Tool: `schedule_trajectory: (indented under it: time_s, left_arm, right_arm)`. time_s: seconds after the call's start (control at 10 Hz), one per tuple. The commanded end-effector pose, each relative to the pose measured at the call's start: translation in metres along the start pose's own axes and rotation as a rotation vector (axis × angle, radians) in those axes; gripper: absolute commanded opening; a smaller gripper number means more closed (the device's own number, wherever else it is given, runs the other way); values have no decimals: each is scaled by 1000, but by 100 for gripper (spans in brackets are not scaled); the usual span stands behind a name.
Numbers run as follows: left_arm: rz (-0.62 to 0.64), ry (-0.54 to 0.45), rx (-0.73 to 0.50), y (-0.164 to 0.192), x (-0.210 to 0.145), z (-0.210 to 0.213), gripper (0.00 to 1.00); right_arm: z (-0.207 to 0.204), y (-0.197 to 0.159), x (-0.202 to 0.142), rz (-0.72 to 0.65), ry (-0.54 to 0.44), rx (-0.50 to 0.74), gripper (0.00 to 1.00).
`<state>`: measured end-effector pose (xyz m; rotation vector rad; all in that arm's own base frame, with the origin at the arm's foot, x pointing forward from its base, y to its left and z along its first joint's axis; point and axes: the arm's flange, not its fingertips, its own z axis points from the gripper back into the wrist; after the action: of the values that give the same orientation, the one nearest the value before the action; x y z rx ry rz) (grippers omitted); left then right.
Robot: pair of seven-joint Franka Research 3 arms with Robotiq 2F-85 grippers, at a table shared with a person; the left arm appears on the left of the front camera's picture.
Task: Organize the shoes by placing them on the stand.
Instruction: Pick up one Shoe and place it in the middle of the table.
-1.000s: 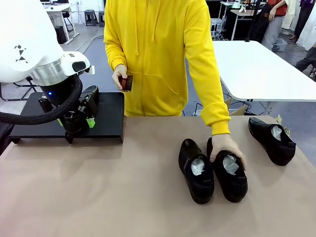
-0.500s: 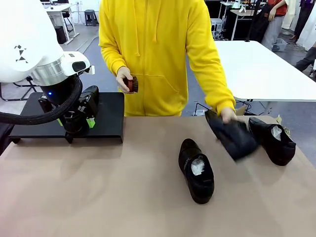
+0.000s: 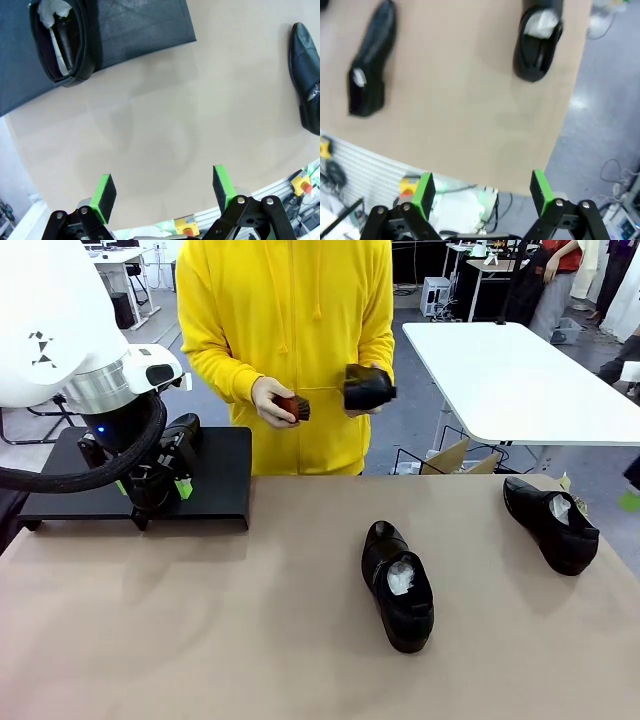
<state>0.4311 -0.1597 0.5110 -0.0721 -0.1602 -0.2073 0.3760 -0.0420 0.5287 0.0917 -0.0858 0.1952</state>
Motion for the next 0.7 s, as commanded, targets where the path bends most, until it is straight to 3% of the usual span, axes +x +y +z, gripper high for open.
schedule_trajectory:
  time_s: [0.0,0.5,0.6]
  left_arm:
    - [2,-4,-3,1,-3,1,100]
    - [2,-4,-3,1,-3,1,100]
    - [2,-4,-3,1,-3,1,100]
  right_arm:
    - [-33,-6,42,-65,-20,17,100]
    - [-100,-8,111,-116,-10,-120,100]
    - [-114,-11,121,-132,25,-101,100]
